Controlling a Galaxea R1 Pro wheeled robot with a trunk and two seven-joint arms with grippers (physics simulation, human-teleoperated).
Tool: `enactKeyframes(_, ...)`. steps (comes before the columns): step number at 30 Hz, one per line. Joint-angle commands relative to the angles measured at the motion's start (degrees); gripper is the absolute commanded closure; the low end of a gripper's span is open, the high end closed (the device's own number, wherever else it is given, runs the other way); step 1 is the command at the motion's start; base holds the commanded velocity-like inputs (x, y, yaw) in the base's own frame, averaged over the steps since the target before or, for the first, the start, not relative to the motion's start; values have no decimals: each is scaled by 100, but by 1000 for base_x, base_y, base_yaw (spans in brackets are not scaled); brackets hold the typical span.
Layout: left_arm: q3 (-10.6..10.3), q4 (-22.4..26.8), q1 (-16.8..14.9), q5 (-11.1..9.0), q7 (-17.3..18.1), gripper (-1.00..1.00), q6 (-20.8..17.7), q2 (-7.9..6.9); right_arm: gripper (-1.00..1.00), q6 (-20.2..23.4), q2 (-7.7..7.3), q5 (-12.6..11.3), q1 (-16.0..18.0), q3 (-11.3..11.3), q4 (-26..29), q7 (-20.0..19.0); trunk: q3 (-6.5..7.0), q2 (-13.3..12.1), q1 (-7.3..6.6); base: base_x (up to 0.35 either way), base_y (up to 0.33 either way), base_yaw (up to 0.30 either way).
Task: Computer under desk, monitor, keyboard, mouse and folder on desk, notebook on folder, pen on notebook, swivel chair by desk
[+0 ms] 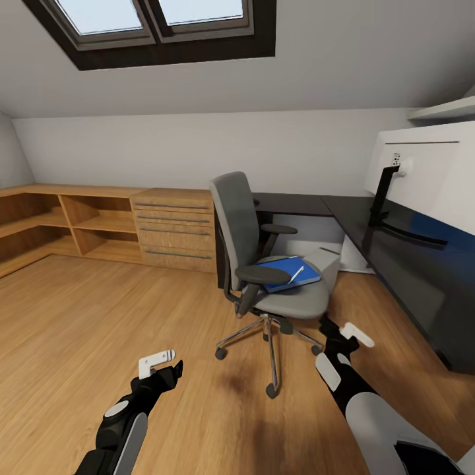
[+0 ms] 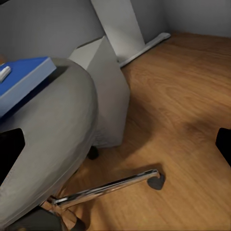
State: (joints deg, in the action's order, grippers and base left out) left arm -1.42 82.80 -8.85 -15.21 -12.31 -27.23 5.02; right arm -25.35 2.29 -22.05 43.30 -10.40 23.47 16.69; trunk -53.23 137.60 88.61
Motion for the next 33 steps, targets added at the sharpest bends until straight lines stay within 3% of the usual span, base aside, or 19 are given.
enactKeyframes(1,-7,8,-3,-61,-52,-100,-20,-1,-100,-35,18,-56,3,2,0,-14,-6,3,-1,0,0,0)
enactKeyframes(10,-7,-5,-3,-61,-52,-100,-20,-1,-100,-56,31,-38,-13,3,16,-25,-6,3,-1,0,25,-29)
enactKeyframes(17,-7,-10,-3,-61,-52,-100,-20,-10,-100,-55,21,-42,-14,3,17,-25,-6,3,-1,0,228,-255)
enactKeyframes(33,-7,-30,-3,-65,-52,-100,-24,-10,-100,-56,35,-39,-14,16,27,-25,-35,3,-1,0,15,-220)
